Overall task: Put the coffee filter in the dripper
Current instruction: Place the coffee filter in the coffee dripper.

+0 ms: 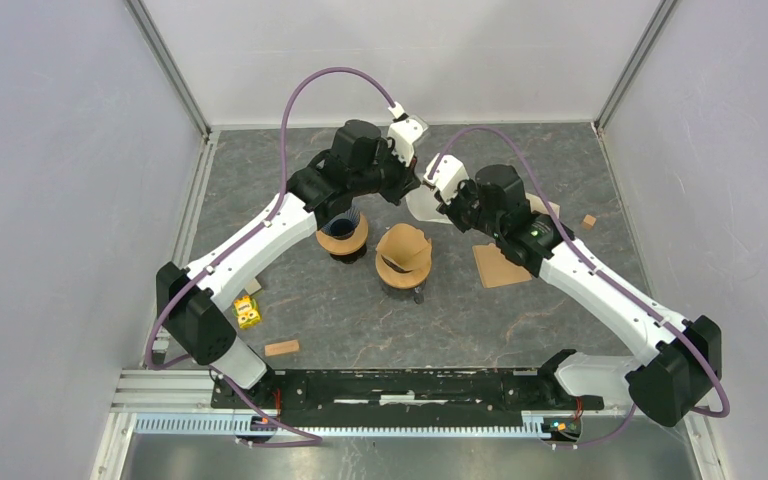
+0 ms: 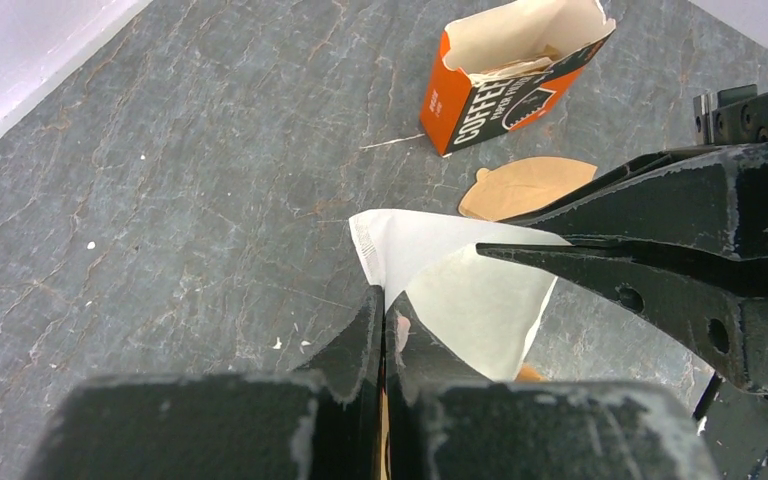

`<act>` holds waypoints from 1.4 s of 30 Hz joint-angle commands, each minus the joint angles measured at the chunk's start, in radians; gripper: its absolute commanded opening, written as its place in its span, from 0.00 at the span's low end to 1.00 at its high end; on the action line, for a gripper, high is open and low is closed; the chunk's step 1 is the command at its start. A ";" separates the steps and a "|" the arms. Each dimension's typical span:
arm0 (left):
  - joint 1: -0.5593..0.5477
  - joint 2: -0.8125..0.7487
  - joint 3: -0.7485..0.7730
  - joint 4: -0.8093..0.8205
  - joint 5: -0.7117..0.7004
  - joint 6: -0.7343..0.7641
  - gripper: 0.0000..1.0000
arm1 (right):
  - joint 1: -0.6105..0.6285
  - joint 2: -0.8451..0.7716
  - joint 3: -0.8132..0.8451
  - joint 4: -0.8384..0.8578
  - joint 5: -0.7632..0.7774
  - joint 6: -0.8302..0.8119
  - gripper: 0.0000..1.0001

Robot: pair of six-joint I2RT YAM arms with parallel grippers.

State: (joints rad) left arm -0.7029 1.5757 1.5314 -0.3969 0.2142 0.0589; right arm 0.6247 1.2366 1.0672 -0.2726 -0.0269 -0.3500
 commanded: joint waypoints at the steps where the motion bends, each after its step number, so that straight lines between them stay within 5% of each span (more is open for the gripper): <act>1: -0.005 -0.030 0.015 0.047 0.053 -0.048 0.02 | 0.004 -0.012 0.060 0.020 -0.018 0.003 0.00; 9: -0.003 -0.040 0.029 0.016 0.030 -0.097 0.02 | 0.004 -0.026 0.069 0.020 -0.018 0.017 0.12; 22: 0.135 -0.103 0.098 -0.202 -0.051 -0.219 0.02 | 0.001 -0.052 0.273 -0.091 -0.172 -0.109 0.67; 30: 0.322 -0.214 -0.012 -0.349 0.035 -0.250 0.02 | 0.007 0.054 0.427 -0.195 -0.358 -0.166 0.70; 42: 0.498 -0.256 -0.210 -0.325 0.193 -0.329 0.02 | 0.176 0.256 0.541 -0.212 -0.362 -0.200 0.72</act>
State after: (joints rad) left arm -0.2356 1.3155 1.3613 -0.7399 0.3176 -0.1974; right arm 0.7429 1.4624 1.5272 -0.4751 -0.3836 -0.5179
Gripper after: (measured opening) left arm 0.034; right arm 0.714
